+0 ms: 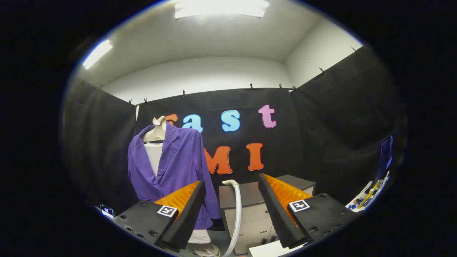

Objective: Iron the clothes twice with a garment steamer, once on the left side and once on the right side.

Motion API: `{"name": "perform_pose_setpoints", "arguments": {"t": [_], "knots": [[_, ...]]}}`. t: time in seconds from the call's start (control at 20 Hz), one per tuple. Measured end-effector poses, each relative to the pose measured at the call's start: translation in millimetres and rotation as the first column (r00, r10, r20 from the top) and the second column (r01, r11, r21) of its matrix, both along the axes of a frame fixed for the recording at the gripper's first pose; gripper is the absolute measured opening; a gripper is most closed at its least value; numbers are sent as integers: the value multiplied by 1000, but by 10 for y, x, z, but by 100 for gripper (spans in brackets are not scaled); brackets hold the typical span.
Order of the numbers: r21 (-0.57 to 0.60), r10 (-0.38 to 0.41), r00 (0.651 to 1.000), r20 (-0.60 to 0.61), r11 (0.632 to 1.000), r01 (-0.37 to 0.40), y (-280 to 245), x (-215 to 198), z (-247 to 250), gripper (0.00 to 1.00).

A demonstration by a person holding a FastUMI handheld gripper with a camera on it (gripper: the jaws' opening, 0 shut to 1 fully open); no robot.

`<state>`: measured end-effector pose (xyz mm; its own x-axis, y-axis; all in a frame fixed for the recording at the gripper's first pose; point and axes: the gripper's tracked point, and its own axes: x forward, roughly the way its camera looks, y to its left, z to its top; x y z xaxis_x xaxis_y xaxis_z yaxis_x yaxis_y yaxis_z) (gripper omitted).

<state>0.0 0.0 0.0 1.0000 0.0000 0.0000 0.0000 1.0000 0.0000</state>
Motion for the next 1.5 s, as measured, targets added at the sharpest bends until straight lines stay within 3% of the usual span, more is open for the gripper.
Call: {"name": "perform_pose_setpoints", "arguments": {"t": [1.5], "knots": [[33,-23,999,-47,999,25,72,99,-168,98]]}}
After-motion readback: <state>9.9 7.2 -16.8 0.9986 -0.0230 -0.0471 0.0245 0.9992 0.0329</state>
